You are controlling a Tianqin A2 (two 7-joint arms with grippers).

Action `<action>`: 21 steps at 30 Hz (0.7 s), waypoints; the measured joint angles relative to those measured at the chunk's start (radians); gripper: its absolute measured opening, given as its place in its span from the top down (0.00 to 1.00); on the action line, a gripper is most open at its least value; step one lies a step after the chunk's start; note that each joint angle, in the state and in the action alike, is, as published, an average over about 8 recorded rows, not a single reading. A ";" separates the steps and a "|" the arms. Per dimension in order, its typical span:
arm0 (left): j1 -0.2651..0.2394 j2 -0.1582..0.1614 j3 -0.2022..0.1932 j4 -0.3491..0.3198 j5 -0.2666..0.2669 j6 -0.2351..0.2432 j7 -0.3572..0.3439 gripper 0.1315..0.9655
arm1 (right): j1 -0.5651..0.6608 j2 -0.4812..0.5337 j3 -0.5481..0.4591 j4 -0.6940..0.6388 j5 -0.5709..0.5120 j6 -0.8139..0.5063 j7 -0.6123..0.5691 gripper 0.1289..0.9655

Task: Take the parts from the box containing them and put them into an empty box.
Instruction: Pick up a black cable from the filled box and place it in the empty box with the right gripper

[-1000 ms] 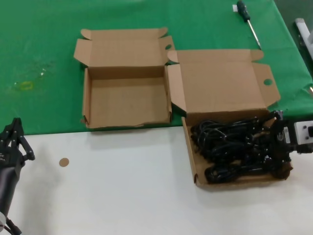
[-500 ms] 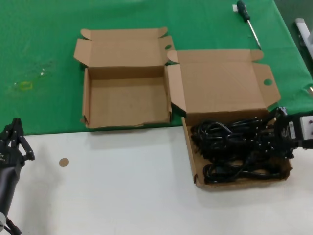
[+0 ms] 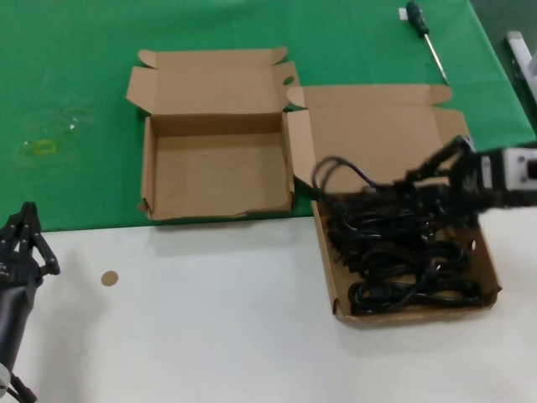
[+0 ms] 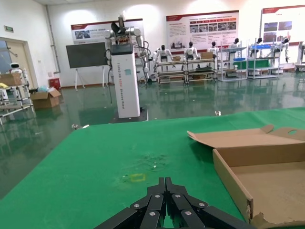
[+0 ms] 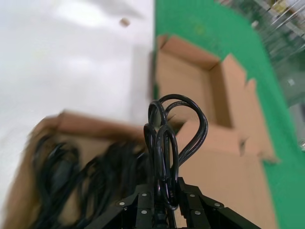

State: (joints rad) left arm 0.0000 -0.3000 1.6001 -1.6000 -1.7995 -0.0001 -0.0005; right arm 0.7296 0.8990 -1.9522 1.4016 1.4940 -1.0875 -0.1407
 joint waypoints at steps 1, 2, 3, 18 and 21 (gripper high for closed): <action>0.000 0.000 0.000 0.000 0.000 0.000 0.000 0.98 | 0.012 -0.010 -0.002 0.003 -0.003 0.002 0.009 0.87; 0.000 0.000 0.000 0.000 0.000 0.000 0.000 0.98 | 0.024 -0.021 -0.004 0.007 -0.007 0.005 0.019 0.87; 0.000 0.000 0.000 0.000 0.000 0.000 0.000 0.98 | 0.037 -0.035 -0.007 0.010 -0.013 0.009 0.031 0.87; 0.000 0.000 0.000 0.000 0.000 0.000 0.000 0.98 | 0.205 -0.319 -0.121 -0.028 -0.158 0.092 0.196 0.88; 0.000 0.000 0.000 0.000 0.000 0.000 0.000 0.98 | 0.227 -0.378 -0.146 -0.061 -0.190 0.112 0.212 0.88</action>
State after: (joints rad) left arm 0.0000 -0.3000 1.6001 -1.6000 -1.7995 0.0000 -0.0005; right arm 0.9565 0.5207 -2.0984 1.3407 1.3039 -0.9758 0.0708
